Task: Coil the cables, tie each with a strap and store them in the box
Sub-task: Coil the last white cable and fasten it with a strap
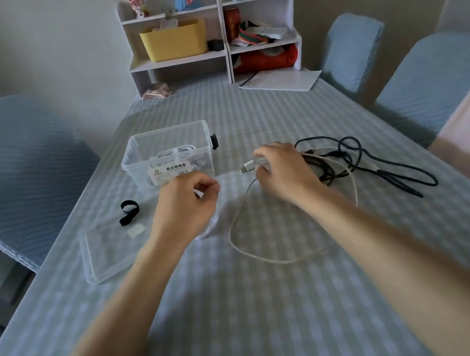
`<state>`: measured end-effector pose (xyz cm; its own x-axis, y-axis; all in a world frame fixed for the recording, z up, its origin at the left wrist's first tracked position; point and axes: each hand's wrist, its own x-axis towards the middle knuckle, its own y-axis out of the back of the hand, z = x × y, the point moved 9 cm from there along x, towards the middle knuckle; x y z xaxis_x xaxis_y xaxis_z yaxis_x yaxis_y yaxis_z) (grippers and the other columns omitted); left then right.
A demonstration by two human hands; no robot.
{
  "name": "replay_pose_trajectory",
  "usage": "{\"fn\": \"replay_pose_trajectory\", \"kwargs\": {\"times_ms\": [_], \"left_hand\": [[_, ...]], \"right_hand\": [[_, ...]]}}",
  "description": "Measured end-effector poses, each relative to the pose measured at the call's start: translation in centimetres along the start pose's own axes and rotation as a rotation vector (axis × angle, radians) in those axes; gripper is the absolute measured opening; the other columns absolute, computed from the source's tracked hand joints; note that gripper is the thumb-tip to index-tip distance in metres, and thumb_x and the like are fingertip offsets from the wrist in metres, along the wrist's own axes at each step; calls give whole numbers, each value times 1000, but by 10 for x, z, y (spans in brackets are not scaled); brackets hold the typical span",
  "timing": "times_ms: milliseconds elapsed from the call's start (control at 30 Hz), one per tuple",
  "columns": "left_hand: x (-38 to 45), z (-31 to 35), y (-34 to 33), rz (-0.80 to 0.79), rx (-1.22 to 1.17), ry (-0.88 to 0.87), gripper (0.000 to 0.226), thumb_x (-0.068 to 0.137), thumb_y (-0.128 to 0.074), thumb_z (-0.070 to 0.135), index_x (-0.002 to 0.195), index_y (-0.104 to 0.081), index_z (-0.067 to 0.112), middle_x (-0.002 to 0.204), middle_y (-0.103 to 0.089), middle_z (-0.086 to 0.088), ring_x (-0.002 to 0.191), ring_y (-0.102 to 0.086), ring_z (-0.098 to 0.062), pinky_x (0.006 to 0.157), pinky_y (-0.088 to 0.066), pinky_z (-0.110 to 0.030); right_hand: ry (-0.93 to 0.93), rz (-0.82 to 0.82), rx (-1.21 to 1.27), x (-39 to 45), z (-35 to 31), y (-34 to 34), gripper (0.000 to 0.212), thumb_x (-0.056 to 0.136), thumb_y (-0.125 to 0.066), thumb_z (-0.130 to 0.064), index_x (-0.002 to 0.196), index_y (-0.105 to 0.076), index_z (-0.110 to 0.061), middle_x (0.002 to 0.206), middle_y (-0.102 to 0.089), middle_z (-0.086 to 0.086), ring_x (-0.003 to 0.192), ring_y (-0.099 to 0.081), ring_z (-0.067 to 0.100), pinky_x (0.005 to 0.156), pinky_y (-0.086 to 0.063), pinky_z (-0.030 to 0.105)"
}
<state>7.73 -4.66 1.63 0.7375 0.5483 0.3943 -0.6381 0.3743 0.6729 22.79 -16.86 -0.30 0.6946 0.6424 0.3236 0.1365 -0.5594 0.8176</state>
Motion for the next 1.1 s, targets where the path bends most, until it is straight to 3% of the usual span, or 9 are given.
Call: {"fn": "replay_pose_trajectory", "kwargs": {"times_ms": [167, 267, 400, 533, 667, 767, 867, 967, 1100], "left_hand": [[2, -5, -3, 44, -41, -58, 8, 86, -70, 11, 80, -74, 16, 73, -68, 15, 75, -62, -2, 65, -41, -5], [-1, 4, 5, 118, -34, -190, 8, 87, -70, 16, 93, -74, 14, 84, -70, 8, 69, -60, -9, 66, -46, -14], [1, 16, -9, 68, -2, -289, 34, 87, -64, 33, 116, -69, 15, 98, -66, 6, 70, -60, -9, 66, -50, -27], [-6, 25, -6, 75, -61, -325, 18, 89, -63, 25, 95, -75, 13, 72, -68, 4, 62, -61, -11, 62, -48, -32], [-11, 15, -2, 51, -160, -220, 28, 89, -59, 26, 70, -66, 6, 60, -64, -1, 60, -61, -19, 63, -45, -36], [-17, 22, -4, 28, -117, -233, 27, 86, -58, 28, 71, -68, 8, 59, -61, -3, 57, -56, -21, 60, -45, -38], [-17, 42, -15, -41, -65, -289, 30, 86, -56, 36, 96, -76, 16, 74, -71, 8, 67, -65, -7, 63, -52, -27], [-14, 56, -19, -10, -65, -317, 36, 97, -52, 34, 76, -70, 11, 53, -57, 21, 49, -52, 0, 49, -36, -19], [-7, 26, -1, 86, -207, -63, 38, 102, -47, 24, 66, -55, 16, 53, -52, 9, 53, -50, -5, 54, -36, -23]], "right_hand": [[-53, 9, -136, 17, 16, -12, 24, 98, -50, -24, 113, -67, -19, 113, -60, 5, 117, -47, 29, 105, -26, 38], [167, 94, 28, 10, -4, -1, 18, 97, -56, -20, 101, -73, -17, 96, -60, 2, 98, -55, 26, 92, -40, 38], [434, 159, 199, -16, -40, 18, 21, 97, -58, -23, 106, -73, -11, 93, -60, 1, 81, -60, 15, 69, -52, 37], [455, 145, 239, -31, -46, 20, 28, 96, -55, -33, 105, -72, -13, 91, -61, -1, 78, -62, 15, 68, -53, 39], [322, 99, 236, -37, -18, 21, 22, 98, -59, -31, 101, -73, -14, 85, -65, -3, 79, -62, 11, 71, -52, 40], [328, 110, 193, -47, -12, 31, 26, 98, -57, -32, 100, -74, -12, 87, -68, -2, 82, -63, 12, 73, -52, 39], [397, 88, 164, -55, -23, 33, 34, 100, -50, -37, 101, -74, -13, 87, -66, -1, 79, -64, 15, 70, -52, 38], [412, 99, 133, -61, -21, 34, 32, 100, -50, -38, 96, -70, -13, 87, -65, -3, 81, -63, 16, 71, -50, 37], [325, 149, 102, -66, 12, 47, 23, 100, -56, -31, 78, -57, -22, 69, -45, -24, 67, -48, 2, 63, -34, 22]]}}
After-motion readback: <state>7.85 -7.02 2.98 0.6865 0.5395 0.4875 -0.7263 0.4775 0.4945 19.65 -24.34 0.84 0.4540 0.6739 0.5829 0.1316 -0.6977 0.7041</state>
